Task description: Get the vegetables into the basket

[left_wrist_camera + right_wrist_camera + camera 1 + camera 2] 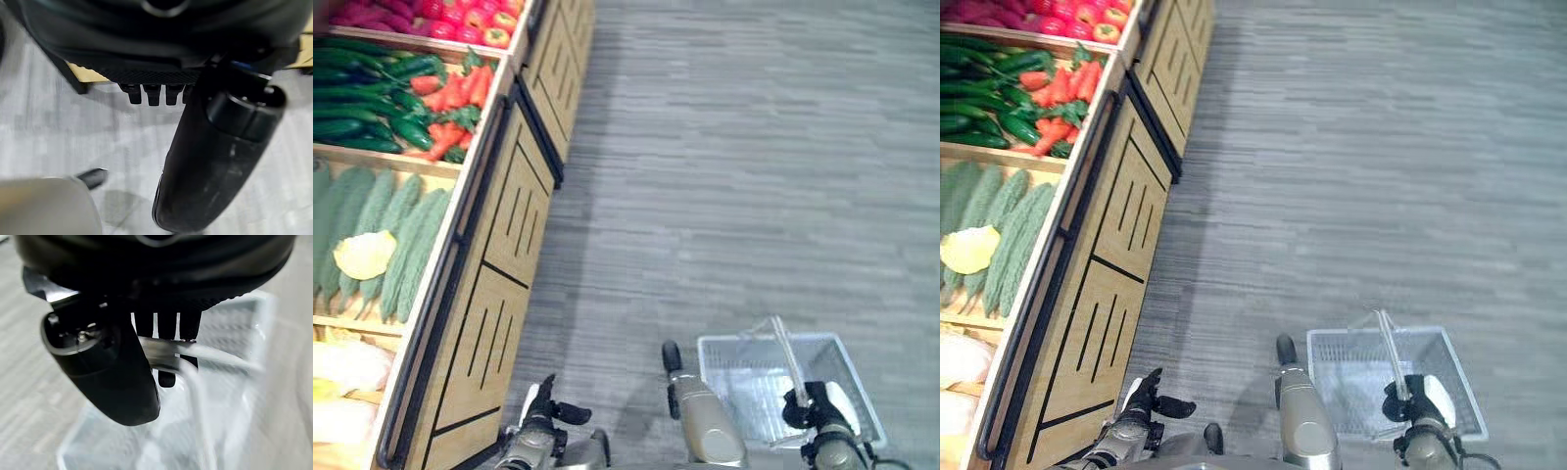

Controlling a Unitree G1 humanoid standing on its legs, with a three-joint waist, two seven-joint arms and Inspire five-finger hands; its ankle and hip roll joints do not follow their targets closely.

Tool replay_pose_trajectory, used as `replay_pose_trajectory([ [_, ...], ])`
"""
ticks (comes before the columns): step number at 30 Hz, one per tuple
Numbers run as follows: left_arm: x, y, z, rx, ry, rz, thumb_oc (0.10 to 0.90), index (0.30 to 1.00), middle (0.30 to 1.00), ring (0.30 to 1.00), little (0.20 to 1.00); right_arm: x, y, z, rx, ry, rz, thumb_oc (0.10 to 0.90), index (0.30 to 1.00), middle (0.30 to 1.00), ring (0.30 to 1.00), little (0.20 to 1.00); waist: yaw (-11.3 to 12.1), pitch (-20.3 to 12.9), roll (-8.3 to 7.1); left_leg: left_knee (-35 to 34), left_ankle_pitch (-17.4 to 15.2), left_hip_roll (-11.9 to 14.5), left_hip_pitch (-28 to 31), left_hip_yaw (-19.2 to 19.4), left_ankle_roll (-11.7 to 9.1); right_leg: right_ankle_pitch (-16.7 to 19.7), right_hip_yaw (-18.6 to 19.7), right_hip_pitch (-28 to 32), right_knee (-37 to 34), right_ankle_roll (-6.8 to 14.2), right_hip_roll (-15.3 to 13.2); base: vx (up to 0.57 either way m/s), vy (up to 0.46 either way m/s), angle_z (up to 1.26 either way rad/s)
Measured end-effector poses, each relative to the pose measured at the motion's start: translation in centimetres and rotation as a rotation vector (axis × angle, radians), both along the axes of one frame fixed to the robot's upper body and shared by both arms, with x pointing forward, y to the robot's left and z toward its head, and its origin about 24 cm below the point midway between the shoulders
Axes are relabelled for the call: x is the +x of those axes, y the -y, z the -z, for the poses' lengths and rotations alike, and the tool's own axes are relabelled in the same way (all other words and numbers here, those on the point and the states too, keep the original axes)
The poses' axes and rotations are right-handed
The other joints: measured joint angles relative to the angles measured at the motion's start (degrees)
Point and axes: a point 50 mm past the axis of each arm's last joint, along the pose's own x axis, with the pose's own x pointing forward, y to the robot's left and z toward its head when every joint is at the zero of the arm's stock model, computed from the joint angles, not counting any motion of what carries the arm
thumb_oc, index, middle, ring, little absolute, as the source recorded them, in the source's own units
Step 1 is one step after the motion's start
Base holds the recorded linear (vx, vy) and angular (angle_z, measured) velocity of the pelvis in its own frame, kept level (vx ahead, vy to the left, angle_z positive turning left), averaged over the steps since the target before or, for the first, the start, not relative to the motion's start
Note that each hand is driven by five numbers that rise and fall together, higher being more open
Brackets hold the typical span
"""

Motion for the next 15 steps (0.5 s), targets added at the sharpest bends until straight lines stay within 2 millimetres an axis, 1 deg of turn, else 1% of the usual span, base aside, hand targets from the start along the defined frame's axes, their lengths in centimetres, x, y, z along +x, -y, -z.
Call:
replay_pose_trajectory([
  [1,0.1,0.1,0.0,-0.002,0.003,0.000,0.900,1.000,1.000,1.000,1.000,0.1,0.5,-0.4,-0.016,0.007,-0.007,0.400,0.300,0.300,0.300,0.300,-0.15,-0.15,0.29,0.87,1.31,0.78,-0.51,-1.84,-1.11,-1.36,-1.46,0.75,0.47,-0.54,-0.11,0.15,-0.241,0.86],
  [2,0.4,0.1,-0.1,-0.003,0.009,0.000,0.900,1.000,1.000,1.000,1.000,-0.1,1.0,-0.7,-0.030,0.003,-0.012,0.400,0.300,0.300,0.300,0.300,-0.34,-0.15,0.24,2.16,1.82,0.88,-0.78,-3.63,-2.79,-2.40,-2.87,1.60,1.08,-1.29,-0.33,0.10,-0.185,0.62],
  [3,0.4,0.1,-0.2,-0.005,0.012,-0.002,0.900,1.000,1.000,1.000,1.000,-0.1,1.3,-0.8,-0.039,0.002,-0.012,0.400,0.300,0.300,0.300,0.300,0.04,-0.15,0.24,2.95,1.38,0.78,-1.05,-4.21,-3.14,-2.52,-3.21,1.76,1.48,-1.46,-0.26,0.14,-0.276,0.50],
  [4,0.5,0.2,-0.2,-0.009,0.014,-0.006,0.900,1.000,1.000,1.000,1.000,0.2,1.6,-1.2,-0.047,0.016,-0.022,0.400,0.300,0.300,0.300,0.300,0.48,-0.19,0.34,2.88,4.03,0.66,-1.75,-4.52,-2.77,-3.42,-3.98,2.34,1.74,-2.41,-0.25,0.09,-0.198,0.40],
  [5,0.7,0.3,-0.2,-0.013,0.018,-0.011,0.900,1.000,1.000,1.000,1.000,0.0,1.7,-1.3,-0.051,0.015,-0.022,0.400,0.300,0.300,0.300,0.300,0.36,-0.15,0.26,4.20,4.47,0.97,-2.56,-4.20,-2.74,-4.53,-5.18,3.18,1.78,-2.80,-0.61,0.07,-0.259,0.73],
  [6,0.9,0.4,-0.3,-0.015,0.024,-0.006,0.900,1.000,1.000,1.000,1.000,-0.6,1.9,-1.1,-0.054,-0.002,-0.015,0.400,0.300,0.300,0.300,0.300,-0.07,-0.17,0.30,6.35,5.11,1.40,-4.04,-4.73,-3.41,-5.32,-7.23,4.38,1.71,-3.15,-1.08,0.04,-0.245,1.47],
  [7,1.5,1.3,-0.5,-0.031,0.041,-0.002,0.900,1.000,1.000,1.000,1.000,-1.9,1.7,-0.6,-0.043,-0.023,0.007,0.400,0.300,0.300,0.300,0.300,-0.06,0.03,-0.18,10.12,7.29,2.19,-7.07,-0.13,-3.48,-6.49,-11.03,6.91,1.27,-4.44,-2.64,0.05,-0.358,1.63],
  [8,1.8,1.4,-0.6,-0.028,0.045,0.005,0.900,1.000,1.000,1.000,1.000,-2.8,1.6,-0.3,-0.034,-0.038,0.028,0.400,0.300,0.300,0.300,0.300,-0.24,0.33,-1.13,12.70,7.02,3.51,-8.23,4.17,-3.73,-6.85,-13.07,7.98,0.29,-4.58,-3.40,0.02,-0.192,1.61],
  [9,1.8,1.6,-0.5,-0.029,0.043,0.016,0.900,1.000,1.000,1.000,1.000,-3.2,1.4,0.1,-0.022,-0.052,0.040,0.400,0.300,0.300,0.300,0.300,-0.40,0.32,-1.11,12.35,6.46,4.91,-8.74,8.67,-3.39,-6.86,-15.23,9.16,0.05,-4.66,-3.82,0.06,-0.152,1.76],
  [10,2.2,2.0,-0.6,-0.028,0.040,0.050,0.900,1.000,1.000,1.000,1.000,-4.6,0.8,0.9,0.004,-0.070,0.092,0.400,0.300,0.300,0.300,0.300,-2.09,0.16,-1.30,10.68,5.63,9.01,-10.10,20.98,-3.71,-7.42,-20.97,11.69,-1.74,-5.40,-4.83,0.09,-0.059,2.04],
  [11,2.4,2.3,-0.7,-0.024,0.050,0.078,0.900,1.000,1.000,1.000,1.000,-5.3,0.1,1.5,0.032,-0.088,0.120,0.400,0.300,0.300,0.300,0.300,-0.99,0.10,-1.23,7.43,5.10,11.11,-11.69,29.18,-3.25,-8.22,-24.26,12.38,-2.74,-4.43,-5.03,0.09,-0.058,2.06],
  [12,2.3,2.3,-0.7,-0.022,0.041,0.081,0.900,1.000,1.000,1.000,1.000,-5.5,-0.4,1.8,0.048,-0.083,0.145,0.400,0.300,0.300,0.300,0.300,-1.02,-0.06,-0.98,4.70,5.15,11.70,-12.50,32.76,-3.62,-7.82,-27.26,12.99,-3.50,-4.24,-4.94,0.06,-0.010,1.44],
  [13,2.4,2.2,-0.7,-0.015,0.036,0.081,0.900,1.000,1.000,1.000,1.000,-5.7,-0.7,2.1,0.063,-0.083,0.160,0.400,0.300,0.300,0.300,0.300,-1.28,-0.07,-0.98,2.53,5.40,11.48,-13.05,33.55,-3.27,-7.76,-28.70,13.18,-3.41,-4.17,-4.94,0.05,0.035,0.89],
  [14,2.0,1.9,-0.5,-0.007,0.017,0.077,0.900,1.000,1.000,1.000,1.000,-5.3,-0.9,2.0,0.070,-0.068,0.153,0.400,0.300,0.300,0.300,0.300,-0.69,-0.10,-0.93,1.58,5.43,11.22,-13.07,32.85,-3.21,-8.02,-28.94,12.84,-2.81,-3.79,-4.87,0.09,0.087,0.54],
  [15,1.6,1.8,-0.3,-0.008,-0.003,0.060,0.900,1.000,1.000,1.000,1.000,-4.9,-0.7,1.8,0.062,-0.043,0.149,0.400,0.300,0.300,0.300,0.300,-0.35,-0.63,-0.07,0.64,5.50,10.80,-12.69,33.22,-3.09,-8.46,-30.37,12.82,-2.92,-2.58,-4.93,0.10,0.131,0.45],
])
